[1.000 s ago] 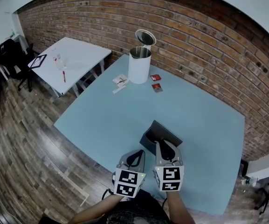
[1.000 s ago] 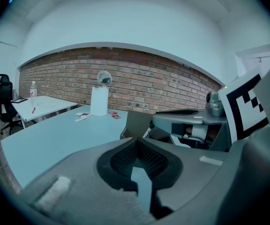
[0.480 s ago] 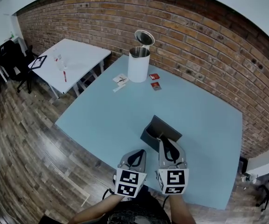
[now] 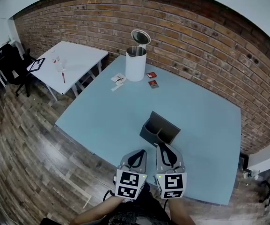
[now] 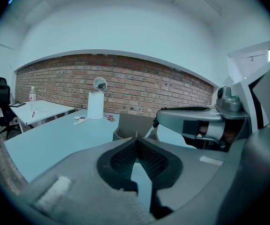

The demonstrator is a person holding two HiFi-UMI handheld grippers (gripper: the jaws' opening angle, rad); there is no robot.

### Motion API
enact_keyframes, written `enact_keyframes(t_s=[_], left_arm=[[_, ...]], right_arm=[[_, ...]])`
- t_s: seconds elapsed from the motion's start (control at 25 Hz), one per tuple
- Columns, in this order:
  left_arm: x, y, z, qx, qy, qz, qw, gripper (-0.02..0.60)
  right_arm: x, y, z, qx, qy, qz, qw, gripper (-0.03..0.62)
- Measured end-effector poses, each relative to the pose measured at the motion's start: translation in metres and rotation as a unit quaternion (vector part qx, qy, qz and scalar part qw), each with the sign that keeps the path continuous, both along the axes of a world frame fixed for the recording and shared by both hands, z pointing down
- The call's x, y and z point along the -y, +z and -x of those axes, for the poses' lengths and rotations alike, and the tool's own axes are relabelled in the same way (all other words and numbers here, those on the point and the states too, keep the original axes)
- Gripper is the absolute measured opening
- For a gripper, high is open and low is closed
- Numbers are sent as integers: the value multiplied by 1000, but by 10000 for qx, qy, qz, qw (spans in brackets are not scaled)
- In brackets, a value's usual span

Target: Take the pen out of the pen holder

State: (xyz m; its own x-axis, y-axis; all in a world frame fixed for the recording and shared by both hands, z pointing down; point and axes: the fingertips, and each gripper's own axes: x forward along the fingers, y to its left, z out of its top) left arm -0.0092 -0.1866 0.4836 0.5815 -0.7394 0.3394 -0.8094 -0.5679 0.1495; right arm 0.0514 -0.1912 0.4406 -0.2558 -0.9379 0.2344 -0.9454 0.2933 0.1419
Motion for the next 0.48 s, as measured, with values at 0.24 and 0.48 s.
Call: enact_keyframes(t_s=[0.24, 0.48], left_arm=[[-9, -1, -2, -26, 41, -39, 10000, -2], [-15, -1, -6, -37, 86, -48, 9999, -2]], right_arm=[[-15, 14, 2, 69, 37, 169, 9998, 43], [-24, 21, 4, 69, 30, 283, 9996, 43]])
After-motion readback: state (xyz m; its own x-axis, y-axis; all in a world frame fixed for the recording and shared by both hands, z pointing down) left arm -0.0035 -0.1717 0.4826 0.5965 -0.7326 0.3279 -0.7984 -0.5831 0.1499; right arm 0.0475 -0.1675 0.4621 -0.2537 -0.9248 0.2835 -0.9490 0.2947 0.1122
